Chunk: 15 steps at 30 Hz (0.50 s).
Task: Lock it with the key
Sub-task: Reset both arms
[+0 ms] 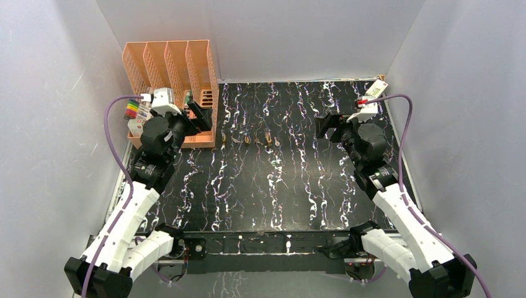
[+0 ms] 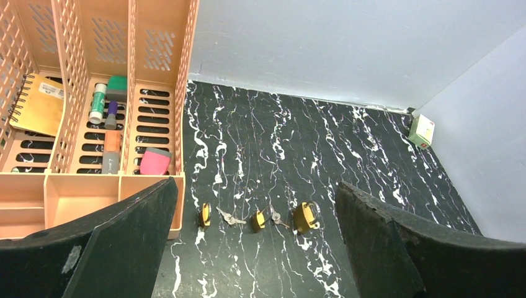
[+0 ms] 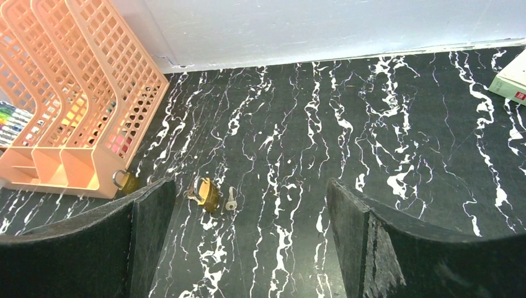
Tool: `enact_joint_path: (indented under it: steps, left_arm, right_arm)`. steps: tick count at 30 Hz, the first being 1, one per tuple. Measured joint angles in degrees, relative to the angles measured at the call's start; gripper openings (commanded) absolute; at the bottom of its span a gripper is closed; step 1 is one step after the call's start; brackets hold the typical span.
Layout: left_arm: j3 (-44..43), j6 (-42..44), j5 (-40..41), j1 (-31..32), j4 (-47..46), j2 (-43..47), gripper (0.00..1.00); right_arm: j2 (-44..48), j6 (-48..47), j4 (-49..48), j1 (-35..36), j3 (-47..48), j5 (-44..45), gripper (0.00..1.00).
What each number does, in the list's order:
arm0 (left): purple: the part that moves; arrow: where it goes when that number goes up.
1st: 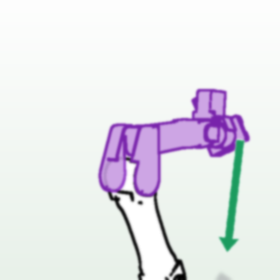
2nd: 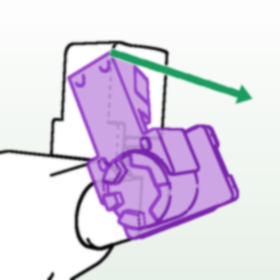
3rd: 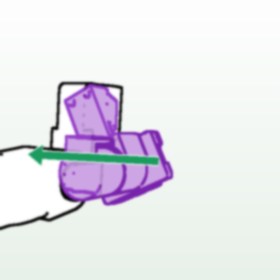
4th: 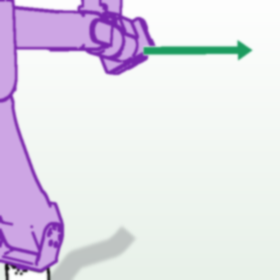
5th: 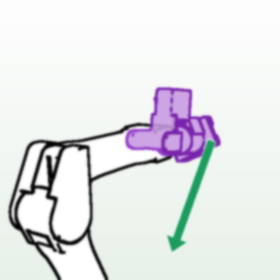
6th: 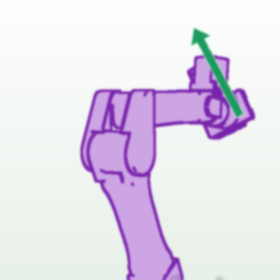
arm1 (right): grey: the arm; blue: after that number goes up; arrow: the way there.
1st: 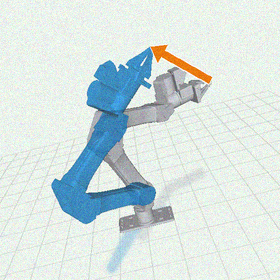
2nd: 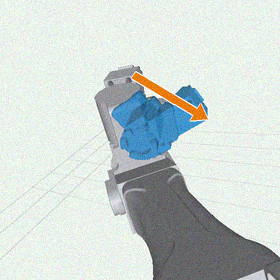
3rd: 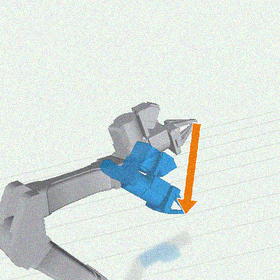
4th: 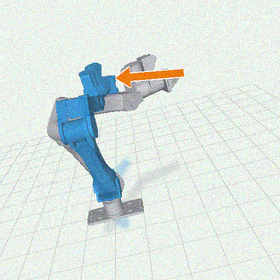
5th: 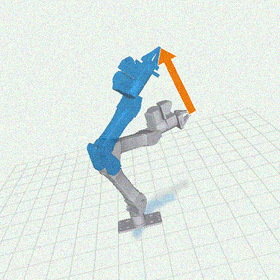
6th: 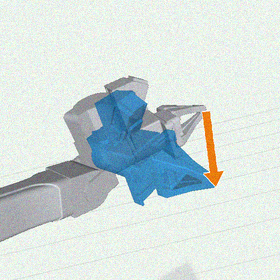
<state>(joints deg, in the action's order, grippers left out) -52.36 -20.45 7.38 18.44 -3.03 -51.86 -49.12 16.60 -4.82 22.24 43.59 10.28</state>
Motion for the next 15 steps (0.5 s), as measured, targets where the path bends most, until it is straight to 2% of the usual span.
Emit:
enact_joint_path:
  steps: [15]
  left_arm:
    - [-0.24,-1.09,-0.61,0.0,1.55,3.08,0.98]
  right_arm:
    - [-0.83,0.17,5.4,0.0,0.22,-3.28,0.98]
